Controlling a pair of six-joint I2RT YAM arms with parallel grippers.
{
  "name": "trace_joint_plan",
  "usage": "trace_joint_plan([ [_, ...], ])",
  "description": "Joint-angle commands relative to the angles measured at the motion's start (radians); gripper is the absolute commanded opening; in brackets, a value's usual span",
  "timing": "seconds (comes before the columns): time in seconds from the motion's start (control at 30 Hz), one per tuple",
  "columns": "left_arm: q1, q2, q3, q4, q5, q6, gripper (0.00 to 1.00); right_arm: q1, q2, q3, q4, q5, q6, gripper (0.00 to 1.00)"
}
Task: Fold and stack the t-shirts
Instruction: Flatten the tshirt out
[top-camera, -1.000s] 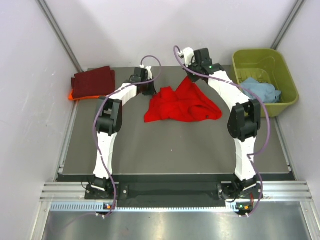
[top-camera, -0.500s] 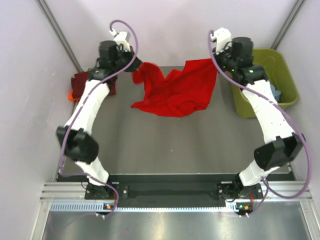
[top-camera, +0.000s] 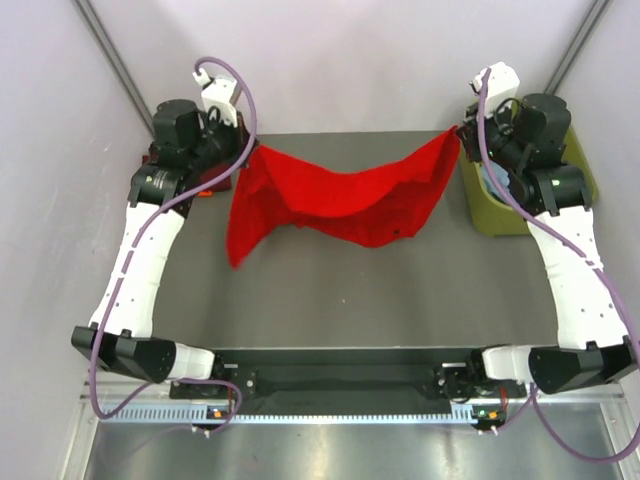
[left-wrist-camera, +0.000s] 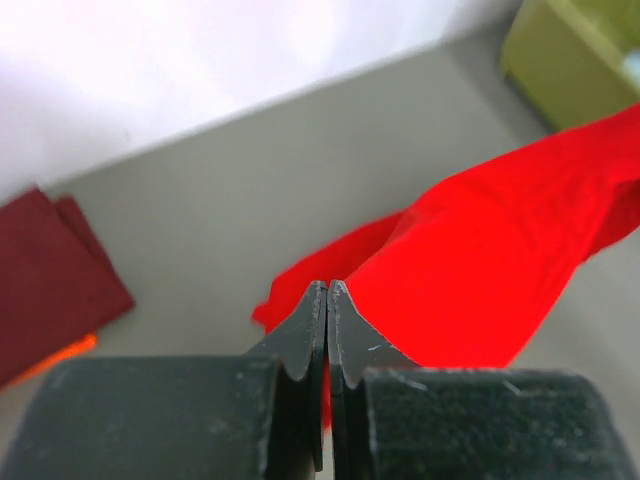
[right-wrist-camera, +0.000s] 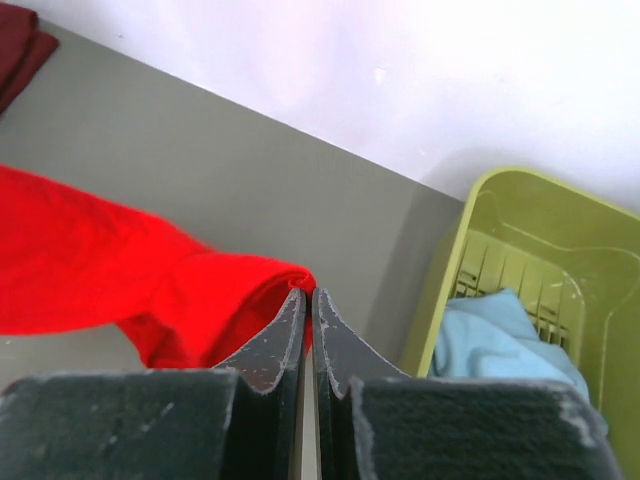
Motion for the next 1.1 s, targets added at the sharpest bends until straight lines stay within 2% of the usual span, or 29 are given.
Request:
trace_joint_plan([
  [0.0, 0.005, 0.002, -0.028, -0.073, 0.012, 0.071, 0.0, -0.005, -0.029, -0.016, 0.024, -0.045, 0.029, 0.0],
  [0.17, 0.005, 0.069, -0.235, -0.084, -0.02, 0.075, 0.0, -0.007, 0.056, -0.074, 0.013, -0.066, 0.009, 0.0],
  [0.23, 0.005, 0.127, -0.324, -0.024, -0.029, 0.095, 0.0, -0.008, 0.117, -0.074, 0.019, -0.069, 0.002, 0.0],
  [0.27, 0.012, 0.255, -0.335, 0.049, -0.035, 0.112, 0.0, -0.007, 0.191, -0.026, 0.021, -0.066, 0.001, 0.0],
  [0.3, 0.012, 0.256, -0.335, 0.05, -0.035, 0.112, 0.0, -0.007, 0.217, -0.025, 0.021, -0.072, -0.007, 0.0],
  [0.37, 0.026, 0.387, -0.292, 0.073, -0.026, 0.12, 0.0, 0.001, 0.269, 0.021, 0.024, -0.063, -0.022, 0.0],
  [0.43, 0.04, 0.486, -0.174, 0.073, -0.052, 0.089, 0.0, 0.006, 0.357, 0.08, 0.022, -0.045, -0.031, 0.0],
  [0.47, 0.058, 0.582, -0.125, 0.073, -0.043, 0.082, 0.0, 0.009, 0.383, 0.102, 0.021, -0.04, -0.036, 0.0],
  [0.6, 0.08, 0.813, 0.221, 0.007, -0.039, 0.055, 0.0, 0.018, 0.53, 0.197, 0.027, -0.029, -0.056, 0.0],
  [0.63, 0.082, 0.851, 0.28, -0.016, -0.049, 0.055, 0.22, 0.019, 0.552, 0.231, 0.033, -0.029, -0.053, 0.0],
  [0.7, 0.083, 0.93, 0.442, -0.093, -0.072, 0.042, 0.41, 0.024, 0.598, 0.255, 0.035, -0.029, -0.044, 0.0],
  [0.73, 0.085, 0.939, 0.481, -0.18, -0.083, 0.028, 0.44, 0.029, 0.607, 0.275, 0.038, -0.031, -0.039, 0.0],
  [0.8, 0.094, 0.89, 0.474, -0.234, -0.056, -0.016, 0.47, 0.038, 0.619, 0.289, 0.033, -0.043, -0.039, 0.0],
  [1.0, 0.147, 0.554, 0.062, -0.197, -0.051, -0.109, 0.5, 0.05, 0.609, 0.259, 0.05, -0.045, -0.028, 0.0],
  [1.07, 0.176, 0.501, 0.001, -0.237, -0.026, -0.129, 0.51, 0.055, 0.601, 0.251, 0.048, -0.04, -0.031, 0.0],
])
